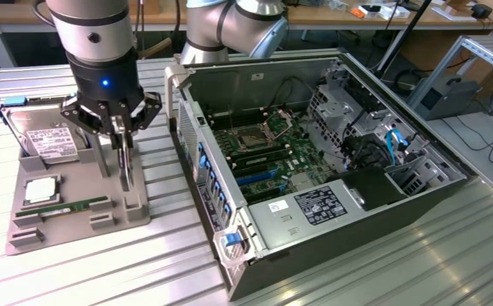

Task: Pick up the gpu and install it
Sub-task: 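Pick up the gpu and move the gpu toward the slot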

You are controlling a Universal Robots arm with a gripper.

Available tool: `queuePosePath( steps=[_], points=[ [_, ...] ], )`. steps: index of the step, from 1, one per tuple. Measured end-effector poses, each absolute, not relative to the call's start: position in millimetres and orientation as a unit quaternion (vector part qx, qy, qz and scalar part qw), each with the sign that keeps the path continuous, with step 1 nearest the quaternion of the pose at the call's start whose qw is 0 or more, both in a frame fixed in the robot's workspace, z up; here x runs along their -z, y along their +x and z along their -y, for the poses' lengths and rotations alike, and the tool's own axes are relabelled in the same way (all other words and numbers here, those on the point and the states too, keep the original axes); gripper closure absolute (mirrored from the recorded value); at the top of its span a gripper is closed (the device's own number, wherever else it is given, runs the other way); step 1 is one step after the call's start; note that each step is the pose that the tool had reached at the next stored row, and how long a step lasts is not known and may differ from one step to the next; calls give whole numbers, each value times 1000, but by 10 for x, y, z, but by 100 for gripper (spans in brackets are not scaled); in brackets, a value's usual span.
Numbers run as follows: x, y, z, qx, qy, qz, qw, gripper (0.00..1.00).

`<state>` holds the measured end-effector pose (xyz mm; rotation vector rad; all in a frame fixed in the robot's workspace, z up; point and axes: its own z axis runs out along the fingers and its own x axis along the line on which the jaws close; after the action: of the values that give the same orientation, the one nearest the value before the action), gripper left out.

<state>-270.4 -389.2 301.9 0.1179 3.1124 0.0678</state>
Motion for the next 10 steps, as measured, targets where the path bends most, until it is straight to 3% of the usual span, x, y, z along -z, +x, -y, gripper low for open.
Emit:
queuePosePath(
  steps=[10],
  points=[
    [-3122, -2704, 3892, -22, 38, -999, 13, 73]
  ],
)
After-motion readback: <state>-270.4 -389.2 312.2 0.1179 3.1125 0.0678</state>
